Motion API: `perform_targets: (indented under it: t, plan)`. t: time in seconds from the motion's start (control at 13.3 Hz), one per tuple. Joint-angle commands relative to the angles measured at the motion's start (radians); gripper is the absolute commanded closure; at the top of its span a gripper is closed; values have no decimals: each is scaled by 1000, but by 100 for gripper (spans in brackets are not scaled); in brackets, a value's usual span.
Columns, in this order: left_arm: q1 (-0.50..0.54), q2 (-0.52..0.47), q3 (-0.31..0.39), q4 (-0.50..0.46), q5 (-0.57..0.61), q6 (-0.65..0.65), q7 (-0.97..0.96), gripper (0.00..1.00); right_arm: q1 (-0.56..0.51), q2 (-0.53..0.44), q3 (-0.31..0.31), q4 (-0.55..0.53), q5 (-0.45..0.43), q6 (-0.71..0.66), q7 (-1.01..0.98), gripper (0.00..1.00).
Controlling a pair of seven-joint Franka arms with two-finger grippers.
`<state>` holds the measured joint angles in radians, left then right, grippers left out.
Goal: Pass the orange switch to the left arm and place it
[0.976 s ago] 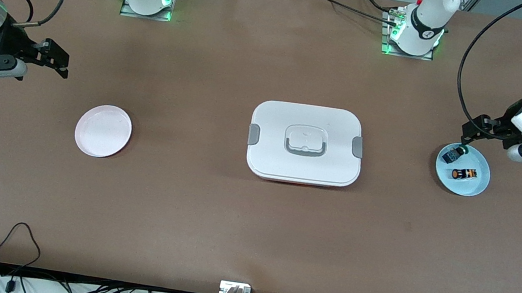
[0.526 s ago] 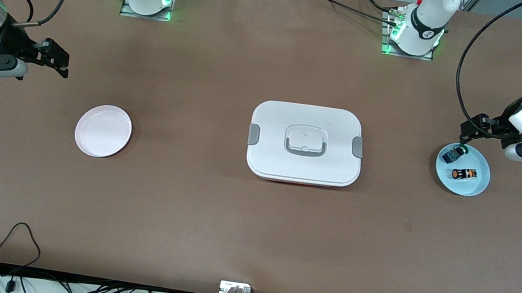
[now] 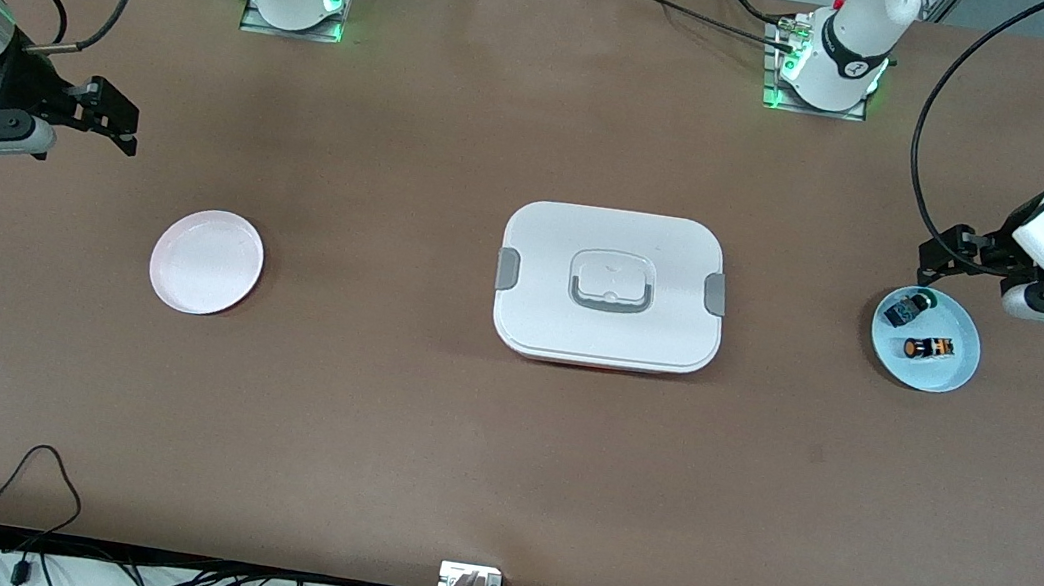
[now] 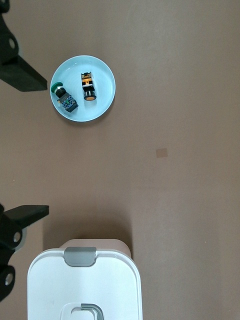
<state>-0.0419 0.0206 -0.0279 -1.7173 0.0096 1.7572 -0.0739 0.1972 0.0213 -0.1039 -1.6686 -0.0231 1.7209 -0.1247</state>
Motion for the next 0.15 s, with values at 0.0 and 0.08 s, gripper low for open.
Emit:
perform_targets:
  t: [0.0,0.08]
  plan:
    - [-9,-2,5,13,0,-25,16,0,-4,9,6,24,-6,-21,5,0]
    - [-9,-2,5,15,0,-28,14,0,-4,9,6,23,-6,-21,5,0]
